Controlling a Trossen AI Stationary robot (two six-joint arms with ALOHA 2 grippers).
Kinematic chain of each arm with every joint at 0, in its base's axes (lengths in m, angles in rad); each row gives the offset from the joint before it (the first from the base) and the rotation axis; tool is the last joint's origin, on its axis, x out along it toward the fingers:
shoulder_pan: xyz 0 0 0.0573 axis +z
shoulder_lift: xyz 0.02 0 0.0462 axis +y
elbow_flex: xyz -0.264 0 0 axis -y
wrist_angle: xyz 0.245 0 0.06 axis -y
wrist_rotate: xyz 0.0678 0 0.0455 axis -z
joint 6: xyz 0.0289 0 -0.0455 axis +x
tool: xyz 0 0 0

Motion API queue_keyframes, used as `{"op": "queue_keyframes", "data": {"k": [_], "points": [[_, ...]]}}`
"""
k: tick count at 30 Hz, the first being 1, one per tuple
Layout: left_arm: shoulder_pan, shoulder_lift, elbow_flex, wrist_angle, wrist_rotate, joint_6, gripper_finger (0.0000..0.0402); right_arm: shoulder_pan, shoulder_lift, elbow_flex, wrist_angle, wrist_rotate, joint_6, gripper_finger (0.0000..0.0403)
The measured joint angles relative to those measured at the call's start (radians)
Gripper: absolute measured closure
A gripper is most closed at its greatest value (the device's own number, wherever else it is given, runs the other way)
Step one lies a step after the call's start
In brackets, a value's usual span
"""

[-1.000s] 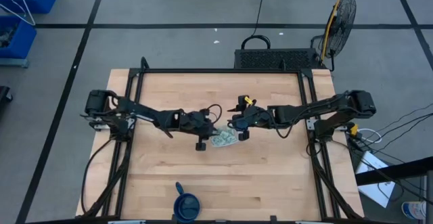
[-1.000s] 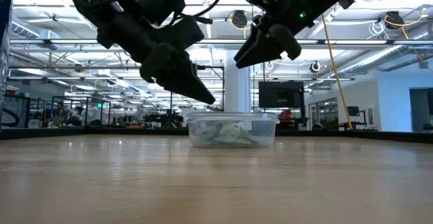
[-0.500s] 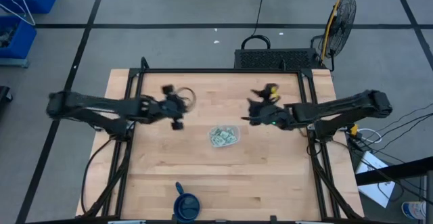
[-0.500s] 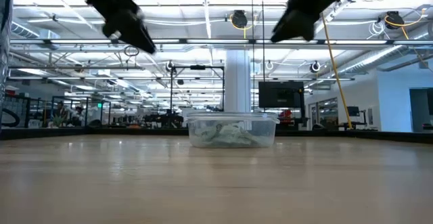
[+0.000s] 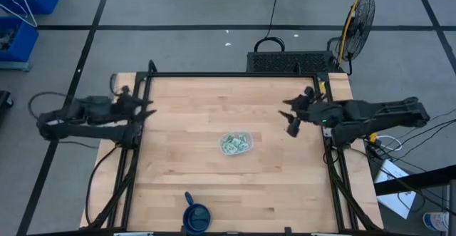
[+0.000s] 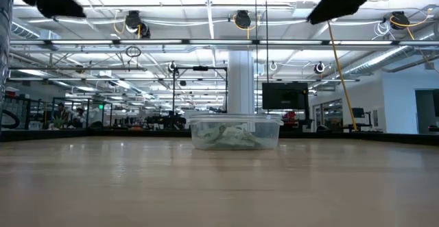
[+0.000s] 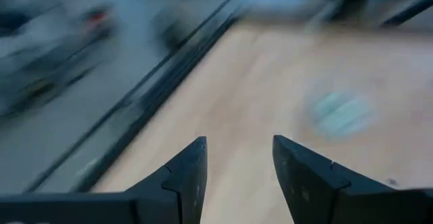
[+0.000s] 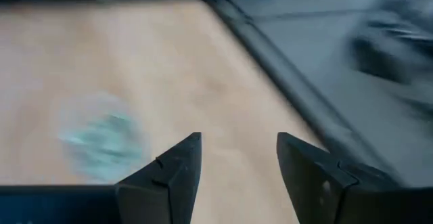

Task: Pick and place Stevia / Truvia into bins
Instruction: Return to Home Position

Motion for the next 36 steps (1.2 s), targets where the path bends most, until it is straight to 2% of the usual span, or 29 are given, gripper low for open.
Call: {"op": "queue_keyframes", "data": {"k": [4,6,9,15,20,24,29,36], "points": [[-0.002,-0.207,-0.212,0.405,0.357,0.157,0.0227,0.0,-0.12,-0.125,0.241,-0.208,-0.075,0.0215],[-0.002,-0.268,-0.313,0.6,0.434,0.198,0.0227,0.0,-0.168,-0.204,0.358,-0.256,-0.103,0.0215],[-0.002,-0.309,-0.383,0.729,0.378,0.158,0.0227,-0.004,-0.228,-0.314,0.53,-0.255,-0.13,0.0215],[-0.001,-0.284,-0.441,0.686,0.302,0.077,0.0227,-0.029,-0.312,-0.481,0.817,-0.282,-0.174,0.0215],[-0.001,-0.246,-0.513,0.726,0.298,0.01,0.0227,-0.037,-0.35,-0.641,0.977,-0.415,-0.104,0.0215],[-0.001,-0.242,-0.573,0.814,0.304,-0.012,0.0227,-0.037,-0.374,-0.748,1.129,-0.413,-0.091,0.0215],[-0.001,-0.243,-0.62,0.868,0.311,0.022,0.0227,-0.037,-0.417,-0.801,1.128,-0.411,-0.129,0.0215],[-0.001,-0.243,-0.65,0.892,0.277,0.055,0.0227,-0.037,-0.471,-0.809,0.973,-0.387,-0.035,0.0215]]}}
